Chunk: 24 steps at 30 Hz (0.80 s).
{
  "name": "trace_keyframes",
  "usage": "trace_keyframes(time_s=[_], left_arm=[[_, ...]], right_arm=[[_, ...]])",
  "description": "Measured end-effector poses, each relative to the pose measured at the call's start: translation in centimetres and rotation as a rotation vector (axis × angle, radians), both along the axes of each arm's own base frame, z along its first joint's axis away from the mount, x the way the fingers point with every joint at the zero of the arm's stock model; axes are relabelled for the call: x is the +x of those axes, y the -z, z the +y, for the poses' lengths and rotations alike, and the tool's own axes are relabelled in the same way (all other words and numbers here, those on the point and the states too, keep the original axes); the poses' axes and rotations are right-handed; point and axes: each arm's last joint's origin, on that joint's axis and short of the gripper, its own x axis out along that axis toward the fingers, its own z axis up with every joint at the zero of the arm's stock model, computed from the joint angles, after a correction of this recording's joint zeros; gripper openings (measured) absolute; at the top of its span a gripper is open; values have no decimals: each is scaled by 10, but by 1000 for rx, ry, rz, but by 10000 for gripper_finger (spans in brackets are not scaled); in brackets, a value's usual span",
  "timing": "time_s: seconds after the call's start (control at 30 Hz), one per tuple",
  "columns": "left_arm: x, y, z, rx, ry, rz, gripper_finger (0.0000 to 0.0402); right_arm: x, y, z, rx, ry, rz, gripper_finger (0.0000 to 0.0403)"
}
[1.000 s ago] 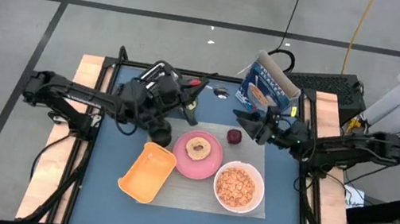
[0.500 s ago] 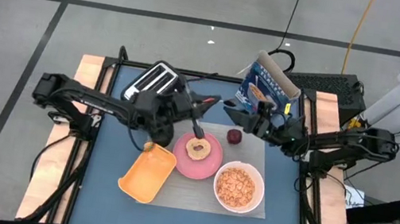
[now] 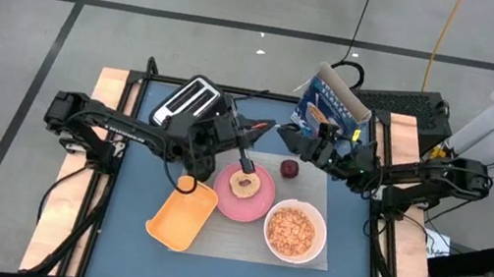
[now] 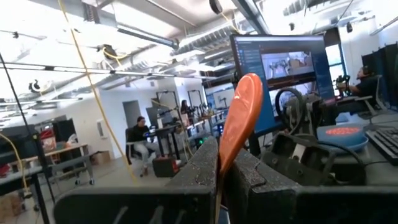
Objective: Arrange a breakfast setting
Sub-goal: Put the orange spoon on the gray placemat
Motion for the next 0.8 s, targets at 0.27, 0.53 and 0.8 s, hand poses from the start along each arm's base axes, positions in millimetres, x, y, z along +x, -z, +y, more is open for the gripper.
trace_keyframes(time_s=[0.27, 0.53, 0.8], left_arm=[[2, 2, -1, 23, 26, -2, 10], [19, 22, -3, 37, 56, -18, 10], [23, 28, -4, 83, 17, -61, 10]], right_arm=[[0, 0, -1, 13, 27, -3, 303], [-1, 0, -2, 27, 59, -5, 297], [0, 1, -2, 16, 52, 5, 297]])
